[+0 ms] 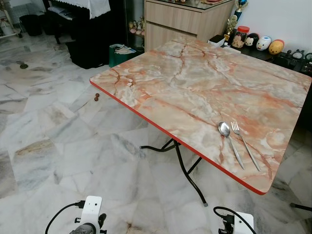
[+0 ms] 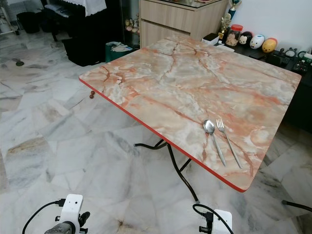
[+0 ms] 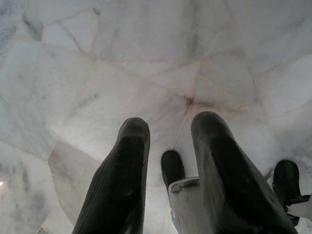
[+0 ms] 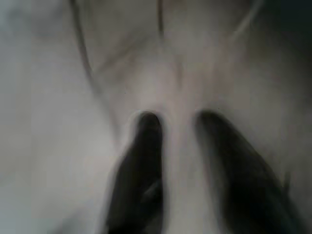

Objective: Setting the table

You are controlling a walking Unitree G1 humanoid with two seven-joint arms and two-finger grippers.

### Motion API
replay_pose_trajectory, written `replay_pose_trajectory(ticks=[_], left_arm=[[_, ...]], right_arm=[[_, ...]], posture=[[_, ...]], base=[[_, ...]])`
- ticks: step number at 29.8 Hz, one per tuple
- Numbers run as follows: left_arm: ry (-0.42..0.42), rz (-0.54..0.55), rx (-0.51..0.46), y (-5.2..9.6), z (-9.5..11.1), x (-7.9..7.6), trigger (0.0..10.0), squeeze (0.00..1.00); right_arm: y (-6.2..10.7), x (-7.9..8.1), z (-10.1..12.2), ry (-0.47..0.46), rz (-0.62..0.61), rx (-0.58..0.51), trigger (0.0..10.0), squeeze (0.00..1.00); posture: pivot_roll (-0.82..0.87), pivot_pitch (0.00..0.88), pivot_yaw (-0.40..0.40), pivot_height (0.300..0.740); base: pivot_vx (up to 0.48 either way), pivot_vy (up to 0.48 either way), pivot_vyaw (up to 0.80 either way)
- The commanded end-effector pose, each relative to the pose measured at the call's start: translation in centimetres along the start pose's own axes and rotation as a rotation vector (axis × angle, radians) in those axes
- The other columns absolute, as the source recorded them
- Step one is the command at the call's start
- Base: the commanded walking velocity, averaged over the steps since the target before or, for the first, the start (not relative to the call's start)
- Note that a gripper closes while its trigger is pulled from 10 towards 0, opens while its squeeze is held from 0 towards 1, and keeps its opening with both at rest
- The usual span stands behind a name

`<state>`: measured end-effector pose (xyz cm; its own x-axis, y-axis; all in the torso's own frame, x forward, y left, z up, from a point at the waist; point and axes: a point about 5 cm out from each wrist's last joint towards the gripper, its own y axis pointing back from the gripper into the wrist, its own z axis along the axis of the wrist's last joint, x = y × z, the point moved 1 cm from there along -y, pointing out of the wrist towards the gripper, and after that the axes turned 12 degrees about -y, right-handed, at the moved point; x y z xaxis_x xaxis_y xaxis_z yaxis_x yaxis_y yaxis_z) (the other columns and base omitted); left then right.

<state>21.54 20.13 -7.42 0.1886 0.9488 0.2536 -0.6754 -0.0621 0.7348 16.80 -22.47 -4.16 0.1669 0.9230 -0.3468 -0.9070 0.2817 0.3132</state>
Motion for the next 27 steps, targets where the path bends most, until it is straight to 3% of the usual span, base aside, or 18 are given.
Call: replay_pose_trajectory(ticks=[1,5,7,9,10,11,12,13,14,15,16,17,18,19,20,21,26,27], left_arm=[[-0.019,-0.003,0.021,0.1,-0.5,-0.1,10.0,0.00],[-0.018,-0.003,0.020,0.1,-0.5,-0.1,10.0,0.00],[-0.017,-0.003,0.020,0.1,-0.5,-0.1,10.0,0.00],[-0.016,-0.003,0.021,0.1,-0.6,-0.1,10.0,0.00],[-0.016,-0.003,0.021,0.1,-0.6,-0.1,10.0,0.00],[-0.016,-0.003,0.022,0.1,-0.6,-0.1,10.0,0.00],[-0.017,-0.003,0.022,0.1,-0.6,-0.1,10.0,0.00],[-0.018,-0.003,0.023,0.1,-0.6,-0.1,10.0,0.00],[-0.017,-0.001,0.023,0.1,-0.6,0.0,10.0,0.00],[-0.017,-0.001,0.023,0.1,-0.6,0.0,10.0,0.00],[-0.018,-0.001,0.023,0.1,-0.6,0.0,10.0,0.00],[-0.018,-0.001,0.023,0.1,-0.6,0.0,10.0,0.00],[-0.018,-0.001,0.023,0.1,-0.6,0.0,10.0,0.00],[-0.018,0.000,0.024,0.1,-0.6,0.1,10.0,0.00],[-0.019,0.000,0.024,0.1,-0.6,0.1,10.0,0.00],[-0.018,0.001,0.024,0.1,-0.6,0.1,10.0,0.00],[-0.016,0.000,0.024,0.1,-0.6,0.1,10.0,0.00],[-0.015,0.000,0.025,0.1,-0.7,0.1,10.0,0.00]], right_arm=[[-0.2,-0.4,7.4,0.116,-0.037,-0.311,10.0,0.00],[-0.5,1.8,6.8,0.084,-0.014,-0.276,10.0,0.00],[-0.7,6.0,6.5,0.059,0.001,-0.234,10.0,0.00],[0.5,16.6,7.7,0.052,0.066,-0.107,10.0,0.00],[0.5,16.6,7.7,0.052,0.066,-0.107,10.0,0.00],[1.7,19.5,8.7,0.079,0.106,-0.076,10.0,0.00],[3.2,21.6,9.5,-0.005,0.170,-0.039,10.0,0.00],[2.6,19.6,9.1,-0.145,0.147,-0.046,10.0,0.00],[2.4,16.1,9.2,-0.258,0.093,-0.128,10.0,0.00],[2.6,16.3,9.7,-0.262,0.088,-0.141,10.0,0.00],[3.1,18.2,10.9,-0.264,0.101,-0.131,10.0,0.00],[3.1,18.2,10.9,-0.264,0.101,-0.131,10.0,0.00],[3.6,19.9,12.0,-0.267,0.115,-0.124,10.0,0.00],[2.1,14.3,14.4,-0.396,0.045,-0.209,10.0,0.00],[2.0,11.5,15.0,-0.427,0.029,-0.253,10.0,0.00],[1.8,10.3,15.8,-0.444,0.004,-0.298,10.0,0.00],[2.4,14.7,20.9,-0.488,-0.025,-0.318,10.0,0.00],[1.8,10.1,19.9,-0.549,-0.050,-0.313,10.0,0.00]], posture=[[0.01,0.000,-0.057,0.740],[0.01,0.000,-0.059,0.740],[0.01,0.000,-0.059,0.740],[0.01,0.000,-0.058,0.740],[0.01,0.000,-0.058,0.740],[0.01,0.000,-0.058,0.740],[0.01,0.000,-0.057,0.740],[0.01,0.000,-0.057,0.740],[0.01,0.000,-0.056,0.740],[0.01,0.000,-0.056,0.740],[0.01,0.000,-0.054,0.740],[0.01,0.000,-0.054,0.740],[0.01,0.000,-0.054,0.740],[0.01,0.000,-0.055,0.740],[0.01,0.000,-0.055,0.740],[0.01,0.000,-0.054,0.740],[0.02,0.000,-0.055,0.740],[0.02,0.000,-0.055,0.740]], base=[[0.000,0.000,0.00],[0.000,0.000,0.00],[0.000,0.000,0.00],[0.000,0.000,0.00],[0.000,0.000,0.00],[0.000,0.000,0.00],[0.000,0.000,0.00],[0.000,0.000,0.00],[0.000,0.000,0.00],[0.000,0.000,0.00],[0.000,0.000,0.00],[0.000,0.000,0.00],[0.000,0.000,0.00],[0.000,0.000,0.00],[0.000,0.000,0.00],[0.000,0.000,0.00],[0.000,0.000,0.00],[0.000,0.000,0.00]])
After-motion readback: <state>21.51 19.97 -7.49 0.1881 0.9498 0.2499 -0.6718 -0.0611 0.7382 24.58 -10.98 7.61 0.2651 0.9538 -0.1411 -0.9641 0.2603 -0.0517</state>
